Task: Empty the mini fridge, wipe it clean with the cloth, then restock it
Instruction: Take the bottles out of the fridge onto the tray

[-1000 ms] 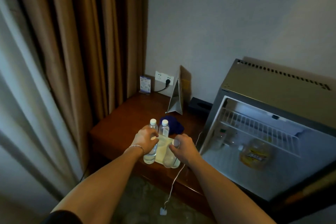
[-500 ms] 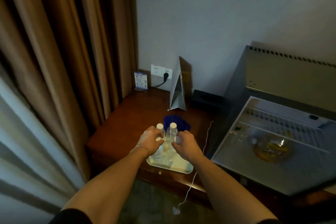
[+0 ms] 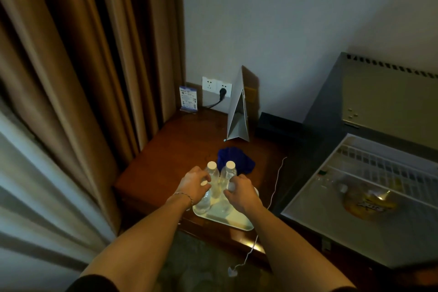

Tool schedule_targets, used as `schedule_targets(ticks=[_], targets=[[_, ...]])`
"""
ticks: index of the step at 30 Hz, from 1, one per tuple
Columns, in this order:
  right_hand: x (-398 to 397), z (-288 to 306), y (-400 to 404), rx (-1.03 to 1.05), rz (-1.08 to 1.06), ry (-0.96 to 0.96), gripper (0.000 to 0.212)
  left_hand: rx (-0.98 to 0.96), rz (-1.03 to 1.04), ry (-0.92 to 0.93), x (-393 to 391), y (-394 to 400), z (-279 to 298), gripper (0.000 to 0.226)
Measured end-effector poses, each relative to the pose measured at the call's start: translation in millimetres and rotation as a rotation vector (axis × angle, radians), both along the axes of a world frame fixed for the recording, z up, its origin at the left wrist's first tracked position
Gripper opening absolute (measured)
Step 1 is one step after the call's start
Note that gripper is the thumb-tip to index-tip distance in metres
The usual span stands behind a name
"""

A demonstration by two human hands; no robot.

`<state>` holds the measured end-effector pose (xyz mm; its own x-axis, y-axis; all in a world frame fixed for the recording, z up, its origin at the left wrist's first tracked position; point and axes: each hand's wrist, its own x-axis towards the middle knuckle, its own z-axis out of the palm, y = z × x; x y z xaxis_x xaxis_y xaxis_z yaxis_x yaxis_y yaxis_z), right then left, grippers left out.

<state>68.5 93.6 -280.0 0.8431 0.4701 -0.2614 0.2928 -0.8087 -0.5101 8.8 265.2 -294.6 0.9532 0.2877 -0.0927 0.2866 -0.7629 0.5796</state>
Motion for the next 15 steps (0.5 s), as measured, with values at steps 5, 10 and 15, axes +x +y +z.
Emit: schedule_targets(ticks=[5, 10, 15], targets=[[2.8, -6.3, 3.8, 0.013, -0.02, 0.014, 0.039, -0.035, 0.002, 0.001, 1.3, 2.0, 0.2, 0.013], [2.0, -5.5, 3.5, 0.011, -0.02, 0.013, 0.042, -0.038, 0.014, 0.005, 0.1, 0.9, 0.9, 0.023], [-0.5, 0.2, -0.5, 0.013, -0.023, 0.001, 0.043, -0.059, 0.034, 0.049, -1.9, -0.3, 3.9, 0.03]])
